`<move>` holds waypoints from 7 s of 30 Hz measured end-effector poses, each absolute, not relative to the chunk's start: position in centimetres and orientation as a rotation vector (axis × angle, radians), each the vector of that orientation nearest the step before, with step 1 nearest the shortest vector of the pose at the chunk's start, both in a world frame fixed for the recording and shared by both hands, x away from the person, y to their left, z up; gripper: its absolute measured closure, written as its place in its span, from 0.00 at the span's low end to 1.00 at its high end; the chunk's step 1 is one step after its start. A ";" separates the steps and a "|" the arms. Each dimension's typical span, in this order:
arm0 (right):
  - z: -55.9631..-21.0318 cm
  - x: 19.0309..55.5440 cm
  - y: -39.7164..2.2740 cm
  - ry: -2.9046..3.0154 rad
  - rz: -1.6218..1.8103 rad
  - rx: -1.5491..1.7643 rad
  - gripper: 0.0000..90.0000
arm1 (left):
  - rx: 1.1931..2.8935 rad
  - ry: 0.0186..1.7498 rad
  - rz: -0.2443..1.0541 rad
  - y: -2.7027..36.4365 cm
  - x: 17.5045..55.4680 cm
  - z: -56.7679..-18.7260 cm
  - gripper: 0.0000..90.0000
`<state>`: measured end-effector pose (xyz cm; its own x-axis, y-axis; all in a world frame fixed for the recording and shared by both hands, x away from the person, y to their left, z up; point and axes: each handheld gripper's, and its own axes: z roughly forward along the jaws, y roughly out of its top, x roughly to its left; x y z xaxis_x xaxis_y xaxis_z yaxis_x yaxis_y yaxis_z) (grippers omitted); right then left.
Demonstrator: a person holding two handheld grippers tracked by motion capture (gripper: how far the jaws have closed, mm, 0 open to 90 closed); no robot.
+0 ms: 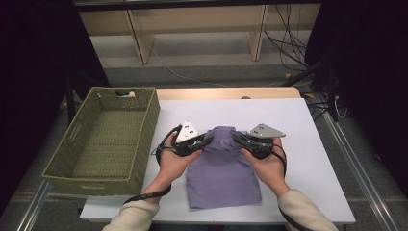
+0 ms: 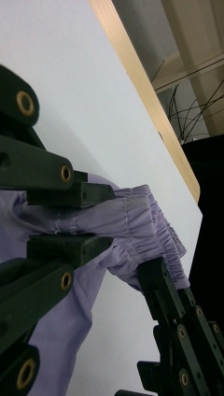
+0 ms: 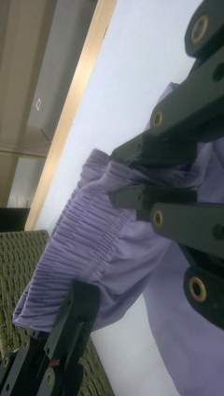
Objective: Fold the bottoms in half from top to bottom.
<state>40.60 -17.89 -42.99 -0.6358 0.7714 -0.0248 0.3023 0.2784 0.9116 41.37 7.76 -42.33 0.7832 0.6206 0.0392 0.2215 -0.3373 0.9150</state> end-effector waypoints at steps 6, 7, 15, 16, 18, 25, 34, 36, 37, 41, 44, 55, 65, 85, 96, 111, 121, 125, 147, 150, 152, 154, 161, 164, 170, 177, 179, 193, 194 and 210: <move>-43.0 40.4 -17.9 2.081 1.325 0.962 0.90 | 1.913 0.635 0.469 7.6 41.2 -42.3 0.86; -42.9 40.4 -17.9 2.082 1.326 0.963 0.90 | 1.914 0.634 0.468 7.6 41.2 -42.3 0.86; -42.9 40.2 -17.9 2.088 1.332 0.962 0.90 | 1.914 0.638 0.471 7.7 41.0 -42.3 0.86; -42.9 40.1 -17.9 2.085 1.334 0.961 0.90 | 1.915 0.637 0.472 7.8 40.9 -42.3 0.86; -42.9 40.1 -17.8 2.086 1.335 0.963 0.90 | 1.912 0.636 0.472 7.7 40.9 -42.3 0.86; -43.0 40.1 -18.1 2.086 1.327 0.960 0.90 | 1.917 0.628 0.472 7.5 40.9 -42.4 0.86; -43.0 39.9 -17.9 2.096 1.331 0.945 0.90 | 1.918 0.632 0.476 7.7 40.5 -42.5 0.86; -43.0 39.8 -17.8 2.098 1.328 0.945 0.90 | 1.920 0.633 0.475 7.7 40.4 -42.5 0.86; -43.0 39.8 -17.7 2.101 1.326 0.943 0.90 | 1.921 0.633 0.474 7.7 40.4 -42.5 0.86; -43.0 39.5 -17.8 2.103 1.322 0.936 0.90 | 1.922 0.631 0.469 7.6 40.2 -42.5 0.86; -43.0 39.3 -17.9 2.103 1.325 0.937 0.90 | 1.922 0.627 0.467 7.6 40.1 -42.5 0.86; -42.9 38.5 -18.0 2.113 1.329 0.930 0.90 | 1.929 0.610 0.459 7.8 39.6 -42.6 0.86; -43.0 38.1 -18.1 2.122 1.324 0.922 0.90 | 1.938 0.601 0.451 7.8 39.2 -42.8 0.86; -43.3 37.3 -18.5 2.163 1.315 0.917 0.90 | 1.967 0.587 0.433 7.6 38.5 -43.1 0.86; -43.5 37.0 -18.6 2.193 1.303 0.915 0.90 | 1.983 0.586 0.417 7.4 38.3 -43.5 0.86; -43.9 36.7 -18.9 2.249 1.276 0.919 0.90 | 2.022 0.574 0.386 7.1 37.9 -44.0 0.85; -44.3 36.5 -18.9 2.290 1.259 0.930 0.90 | 2.049 0.581 0.363 7.0 37.7 -44.5 0.85; -44.3 36.4 -18.9 2.307 1.254 0.934 0.90 | 2.057 0.585 0.356 7.0 37.6 -44.6 0.85; -45.6 35.9 -18.9 2.440 1.188 0.946 0.89 | 2.152 0.576 0.285 6.7 37.4 -45.9 0.85; -45.7 35.8 -18.8 2.454 1.178 0.942 0.89 | 2.161 0.571 0.281 6.7 37.3 -45.9 0.85; -45.8 35.8 -18.8 2.464 1.175 0.935 0.89 | 2.167 0.569 0.277 6.7 37.2 -46.0 0.85; -45.8 35.7 -18.8 2.478 1.167 0.936 0.89 | 2.176 0.567 0.268 6.7 37.2 -46.1 0.84; -46.1 35.4 -18.7 2.519 1.143 0.930 0.89 | 2.207 0.549 0.245 6.7 37.0 -46.3 0.84; -46.2 35.2 -18.8 2.532 1.135 0.930 0.89 | 2.219 0.540 0.235 6.7 36.8 -46.4 0.83; -46.3 34.9 -18.8 2.553 1.115 0.916 0.88 | 2.235 0.519 0.222 6.7 36.6 -46.7 0.82; -46.5 34.6 -18.9 2.567 1.096 0.897 0.88 | 2.249 0.504 0.196 6.7 36.2 -46.8 0.80; -46.5 34.5 -18.9 2.570 1.090 0.903 0.87 | 2.254 0.496 0.191 6.8 36.1 -46.8 0.79; -47.0 33.6 -19.5 2.591 1.070 0.908 0.80 | 2.275 0.460 0.169 7.0 35.1 -47.0 0.75; -47.1 33.5 -19.6 2.592 1.074 0.914 0.79 | 2.279 0.456 0.168 7.0 35.1 -47.0 0.75; -46.4 32.8 -21.0 2.490 1.214 0.917 0.63 | 2.282 0.470 0.110 7.6 34.5 -46.3 0.64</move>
